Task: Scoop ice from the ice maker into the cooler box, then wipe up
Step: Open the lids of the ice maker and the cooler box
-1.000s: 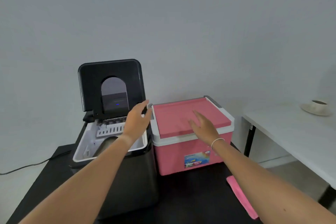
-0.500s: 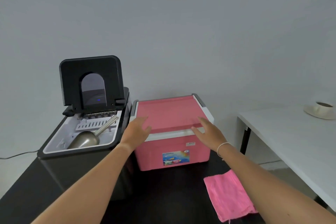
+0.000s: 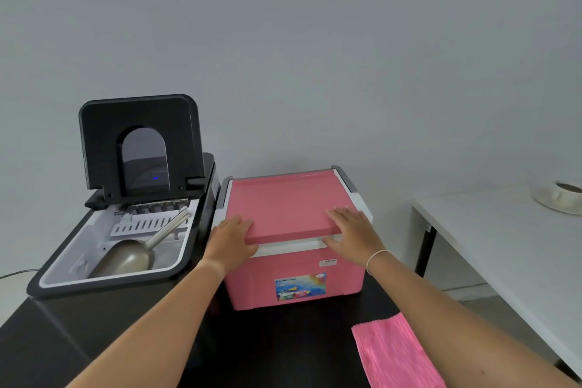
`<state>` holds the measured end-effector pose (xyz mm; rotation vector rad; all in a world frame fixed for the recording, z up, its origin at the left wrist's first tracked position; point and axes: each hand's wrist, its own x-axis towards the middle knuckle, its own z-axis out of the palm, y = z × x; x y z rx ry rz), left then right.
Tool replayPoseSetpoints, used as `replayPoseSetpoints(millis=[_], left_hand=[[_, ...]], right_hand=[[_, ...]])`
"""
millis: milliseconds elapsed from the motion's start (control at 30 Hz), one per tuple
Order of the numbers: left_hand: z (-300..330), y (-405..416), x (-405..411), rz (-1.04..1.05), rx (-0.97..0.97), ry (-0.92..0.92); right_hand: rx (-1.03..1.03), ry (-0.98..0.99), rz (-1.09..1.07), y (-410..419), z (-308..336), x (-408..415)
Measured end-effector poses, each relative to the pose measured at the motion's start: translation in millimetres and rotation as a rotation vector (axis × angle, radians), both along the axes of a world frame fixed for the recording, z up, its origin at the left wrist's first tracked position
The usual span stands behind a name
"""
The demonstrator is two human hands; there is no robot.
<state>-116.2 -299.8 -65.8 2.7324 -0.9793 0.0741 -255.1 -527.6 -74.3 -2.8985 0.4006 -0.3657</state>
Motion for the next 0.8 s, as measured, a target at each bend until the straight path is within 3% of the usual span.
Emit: replayPoseSetpoints(millis=[400, 633, 800], left_hand=[[3, -5, 4, -0.061, 0.137, -0.127], [36, -5, 14, -0.096, -0.018, -0.201], [68, -6, 22, -0.021, -0.267, -0.158]], right_hand=[[-0.193, 0.066, 0.042, -14, -5, 15], [-0.202, -0.145, 0.089, -24, 24, 23], [-0.178, -0.367, 0.065, -36, 53, 34]])
